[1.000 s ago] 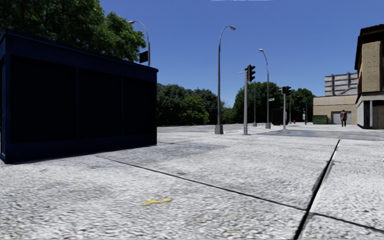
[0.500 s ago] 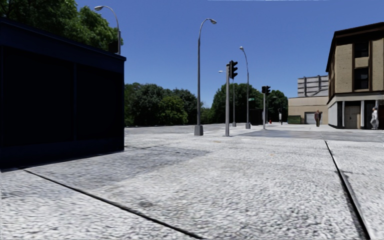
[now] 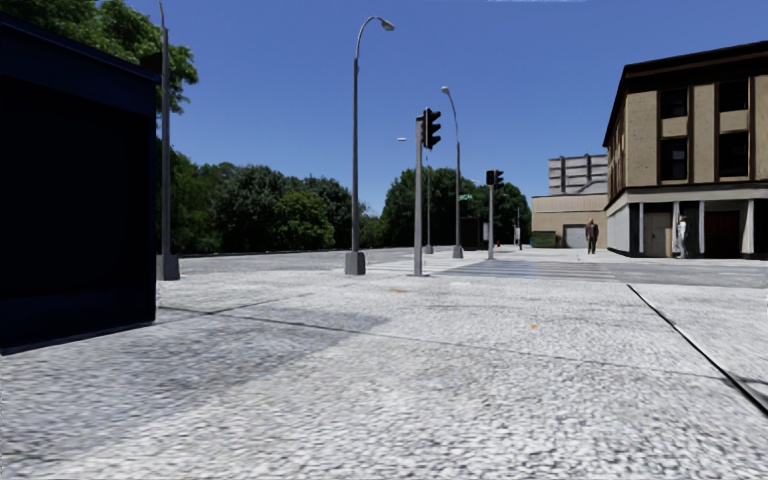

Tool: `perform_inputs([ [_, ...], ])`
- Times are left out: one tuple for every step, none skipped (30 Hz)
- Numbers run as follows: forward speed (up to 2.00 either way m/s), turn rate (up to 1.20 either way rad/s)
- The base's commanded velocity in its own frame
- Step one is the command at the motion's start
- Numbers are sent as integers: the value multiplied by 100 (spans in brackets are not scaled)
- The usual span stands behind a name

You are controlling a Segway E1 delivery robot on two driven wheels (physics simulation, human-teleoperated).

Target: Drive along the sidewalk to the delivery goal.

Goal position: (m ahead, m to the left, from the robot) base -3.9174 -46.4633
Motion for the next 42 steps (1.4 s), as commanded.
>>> perform_inputs([
  [200,-33],
  [200,-33],
  [200,-31],
  [200,-31],
  [200,-30],
  [200,-30],
  [200,-30],
  [200,-30],
  [200,-30],
  [200,-30],
  [200,-30],
  [200,-30],
  [200,-30],
  [200,-30],
  [200,-30],
  [200,-30],
  [200,-30],
  [200,-30],
  [200,-30],
  [200,-30],
  [200,-30],
  [200,-30],
  [200,-30],
  [200,-30],
  [200,-30],
  [200,-30],
  [200,-30],
  [200,-30],
  [200,-30],
  [200,-30],
  [200,-30],
  [200,-30],
  [200,-30],
  [200,-30],
  [200,-30],
  [200,-30],
  [200,-30],
  [200,-30],
  [200,-30],
  [200,-30],
  [200,-30],
  [200,-30],
])
